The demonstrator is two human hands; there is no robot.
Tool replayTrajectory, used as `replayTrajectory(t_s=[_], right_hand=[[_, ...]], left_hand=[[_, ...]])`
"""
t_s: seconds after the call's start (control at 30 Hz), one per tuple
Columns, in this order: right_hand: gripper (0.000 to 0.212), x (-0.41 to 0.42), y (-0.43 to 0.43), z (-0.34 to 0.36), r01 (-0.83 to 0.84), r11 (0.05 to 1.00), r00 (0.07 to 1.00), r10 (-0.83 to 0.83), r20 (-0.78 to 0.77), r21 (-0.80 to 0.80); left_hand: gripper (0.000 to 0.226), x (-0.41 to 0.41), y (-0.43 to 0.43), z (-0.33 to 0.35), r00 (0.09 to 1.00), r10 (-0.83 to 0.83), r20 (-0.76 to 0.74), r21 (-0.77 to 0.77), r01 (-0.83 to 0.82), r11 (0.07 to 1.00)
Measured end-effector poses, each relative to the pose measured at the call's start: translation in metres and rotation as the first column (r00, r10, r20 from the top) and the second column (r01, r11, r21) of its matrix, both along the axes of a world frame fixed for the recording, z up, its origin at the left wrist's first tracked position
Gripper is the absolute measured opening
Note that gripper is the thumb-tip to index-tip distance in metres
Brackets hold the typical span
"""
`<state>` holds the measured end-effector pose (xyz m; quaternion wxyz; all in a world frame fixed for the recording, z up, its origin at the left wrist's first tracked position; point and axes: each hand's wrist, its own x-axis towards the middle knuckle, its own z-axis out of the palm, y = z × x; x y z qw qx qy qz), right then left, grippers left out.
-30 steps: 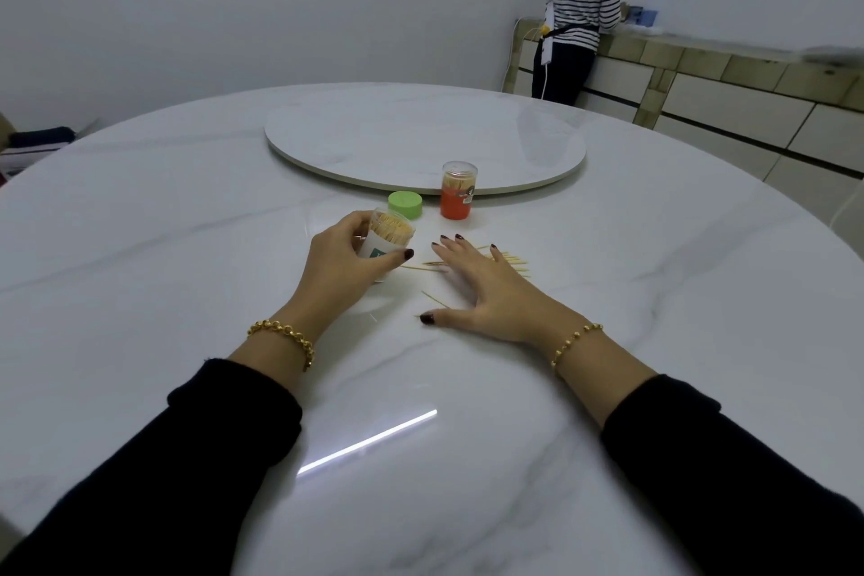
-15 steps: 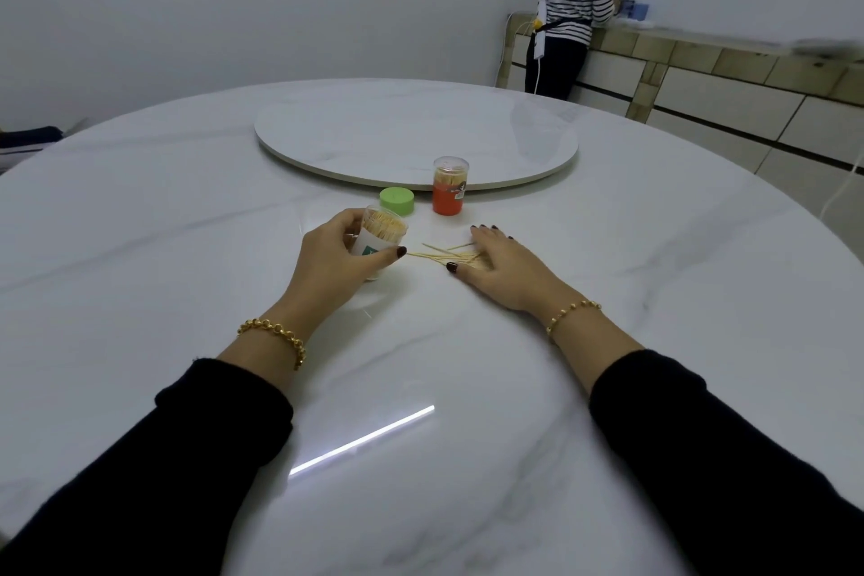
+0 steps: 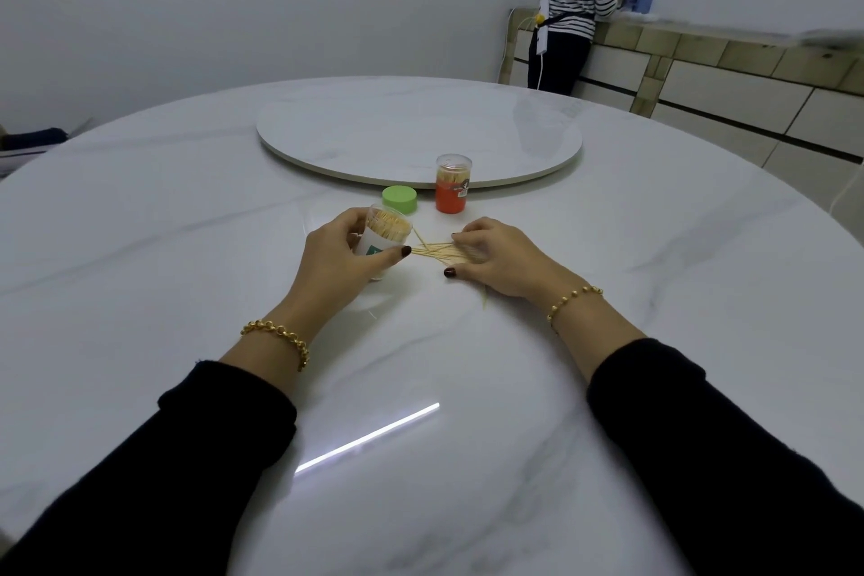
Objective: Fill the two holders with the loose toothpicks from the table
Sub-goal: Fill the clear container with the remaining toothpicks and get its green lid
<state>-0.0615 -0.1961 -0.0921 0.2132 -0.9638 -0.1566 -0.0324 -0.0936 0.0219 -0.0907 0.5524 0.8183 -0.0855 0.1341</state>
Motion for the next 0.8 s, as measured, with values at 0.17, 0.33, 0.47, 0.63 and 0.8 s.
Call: replayTrajectory(t_s=[0.17, 0.33, 0.47, 0.63, 0.8], right_hand=[[0.039, 0.005, 0.003, -0.006, 0.017, 0.999, 0.993, -0.022, 0.116, 0.041], [0.016, 0.006, 0.01, -0.014, 0.041, 0.998, 0.954, -0.052, 0.296, 0.042], [0.017, 0.008, 0.016, -0.016, 0.049, 0.999, 0.929, -0.041, 0.367, -0.012], [0.013, 0.015, 0.016, -0.019, 0.089, 0.99, 0.919, -0.125, 0.373, 0.114], [0.005, 0.013, 0.015, -0.007, 0.149, 0.839, 0.92, -0.311, 0.237, 0.524]], left_hand=[[0.051, 0.0, 0.0, 0.0, 1.0, -0.008, -0.005, -0.005, 0.008, 1.0], [0.047, -0.002, -0.001, 0.001, 1.0, -0.019, -0.01, -0.007, 0.019, 1.0], [0.047, -0.002, -0.001, 0.0, 1.0, -0.025, -0.014, -0.009, 0.025, 1.0], [0.047, -0.002, -0.003, 0.0, 0.999, -0.033, -0.018, -0.007, 0.033, 0.999], [0.05, -0.002, -0.004, 0.0, 0.999, -0.041, -0.022, 0.002, 0.041, 0.999]])
